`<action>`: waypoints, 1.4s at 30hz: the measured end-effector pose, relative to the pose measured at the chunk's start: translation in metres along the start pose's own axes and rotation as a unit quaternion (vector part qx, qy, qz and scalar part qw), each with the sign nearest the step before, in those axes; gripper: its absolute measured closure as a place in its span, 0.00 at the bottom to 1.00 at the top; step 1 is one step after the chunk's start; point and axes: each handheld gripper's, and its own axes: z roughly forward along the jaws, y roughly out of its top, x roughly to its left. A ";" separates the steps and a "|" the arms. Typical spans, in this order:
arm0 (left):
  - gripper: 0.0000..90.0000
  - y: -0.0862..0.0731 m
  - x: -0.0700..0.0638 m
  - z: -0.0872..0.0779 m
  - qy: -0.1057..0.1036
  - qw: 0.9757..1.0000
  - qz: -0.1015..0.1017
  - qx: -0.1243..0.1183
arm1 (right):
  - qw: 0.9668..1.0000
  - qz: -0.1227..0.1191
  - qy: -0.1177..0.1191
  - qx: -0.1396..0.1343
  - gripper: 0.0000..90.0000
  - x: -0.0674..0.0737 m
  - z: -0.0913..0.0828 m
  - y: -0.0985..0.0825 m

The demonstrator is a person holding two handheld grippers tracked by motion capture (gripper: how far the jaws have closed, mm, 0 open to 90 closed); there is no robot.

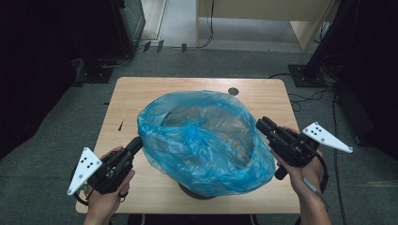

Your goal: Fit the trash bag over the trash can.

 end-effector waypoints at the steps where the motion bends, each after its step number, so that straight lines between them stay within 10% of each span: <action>1: 0.99 0.000 0.000 0.000 -0.004 1.000 -0.001 -0.001 | 1.000 -0.005 -0.001 0.000 0.93 0.000 0.000 -0.001; 5: 0.99 -0.001 -0.002 -0.003 -0.027 1.000 -0.003 -0.004 | 1.000 -0.022 -0.008 0.001 1.00 0.002 -0.001 -0.002; 9: 0.99 -0.010 -0.007 -0.011 -0.105 0.994 0.005 -0.013 | 0.999 -0.046 -0.025 -0.007 1.00 0.002 -0.001 -0.005; 14: 0.99 -0.023 -0.010 -0.017 -0.145 0.989 0.037 0.006 | 0.998 -0.048 -0.042 -0.023 1.00 0.001 -0.002 -0.004; 18: 0.99 -0.030 -0.007 -0.015 -0.119 0.991 0.060 0.026 | 0.997 -0.055 -0.051 -0.030 1.00 0.002 -0.002 -0.004; 22: 0.97 -0.032 0.008 -0.008 -0.058 0.997 0.014 0.043 | 0.996 -0.065 -0.054 -0.028 1.00 0.004 -0.001 -0.005; 30: 0.99 -0.018 0.028 -0.007 0.003 0.999 -0.025 0.026 | 0.995 -0.077 -0.051 -0.022 1.00 0.007 -0.001 -0.007; 36: 0.67 -0.014 0.024 -0.017 -0.032 0.999 -0.034 -0.009 | 0.996 -0.068 -0.046 -0.027 1.00 0.005 -0.004 -0.009; 42: 0.42 -0.001 -0.019 -0.041 -0.051 0.996 0.021 -0.072 | 0.996 -0.074 -0.035 -0.023 1.00 0.010 -0.009 -0.009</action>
